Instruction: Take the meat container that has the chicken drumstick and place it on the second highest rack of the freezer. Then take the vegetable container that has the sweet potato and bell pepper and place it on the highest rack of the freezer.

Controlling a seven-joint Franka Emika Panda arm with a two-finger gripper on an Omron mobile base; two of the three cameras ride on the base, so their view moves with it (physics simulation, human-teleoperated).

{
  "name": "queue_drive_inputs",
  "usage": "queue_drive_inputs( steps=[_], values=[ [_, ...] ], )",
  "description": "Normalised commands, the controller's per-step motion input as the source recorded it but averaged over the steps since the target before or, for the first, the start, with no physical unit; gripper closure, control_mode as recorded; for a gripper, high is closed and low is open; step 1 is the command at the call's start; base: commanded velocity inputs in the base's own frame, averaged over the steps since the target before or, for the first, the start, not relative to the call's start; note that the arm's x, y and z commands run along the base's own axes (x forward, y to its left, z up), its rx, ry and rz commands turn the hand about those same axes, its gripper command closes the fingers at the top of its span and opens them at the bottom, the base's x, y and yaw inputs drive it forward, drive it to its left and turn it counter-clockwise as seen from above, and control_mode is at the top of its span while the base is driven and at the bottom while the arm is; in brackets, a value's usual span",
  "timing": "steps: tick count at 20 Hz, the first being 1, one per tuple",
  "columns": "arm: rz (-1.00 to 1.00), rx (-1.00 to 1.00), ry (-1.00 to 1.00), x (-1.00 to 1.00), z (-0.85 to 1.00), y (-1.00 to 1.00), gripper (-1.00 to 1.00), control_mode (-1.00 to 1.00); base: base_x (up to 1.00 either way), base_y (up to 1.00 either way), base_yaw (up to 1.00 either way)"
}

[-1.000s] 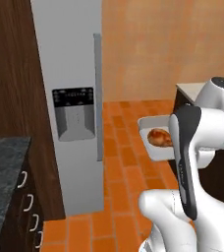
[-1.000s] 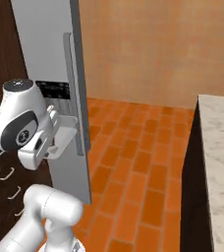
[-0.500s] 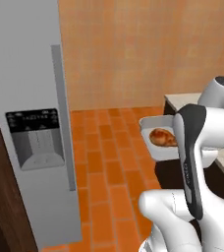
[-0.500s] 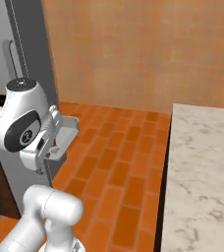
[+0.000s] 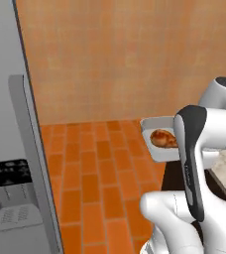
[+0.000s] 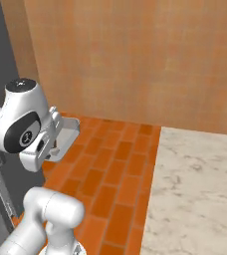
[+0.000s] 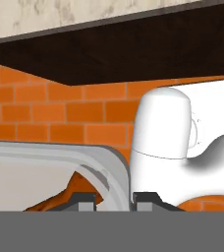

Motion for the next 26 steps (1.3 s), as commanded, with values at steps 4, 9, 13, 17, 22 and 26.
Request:
queue_drive_inputs(
  steps=[4, 9, 13, 17, 22, 26],
  values=[
    [0.0, 0.0, 0.0, 0.0, 0.0, 0.0, 1.0, 1.0, 1.0, -0.35, 0.0],
    [0.0, 0.0, 0.0, 0.0, 0.0, 0.0, 1.0, 1.0, 1.0, -0.03, 0.15],
    [0.0, 0.0, 0.0, 0.0, 0.0, 0.0, 1.0, 1.0, 1.0, 0.0, 0.32],
    [0.0, 0.0, 0.0, 0.0, 0.0, 0.0, 1.0, 1.0, 1.0, -0.01, 0.64],
    [0.0, 0.0, 0.0, 0.0, 0.0, 0.0, 1.0, 1.0, 0.77, -0.1, 0.87],
    [0.0, 0.0, 0.0, 0.0, 0.0, 0.0, 1.0, 1.0, 0.51, -0.03, 0.94]
  ],
)
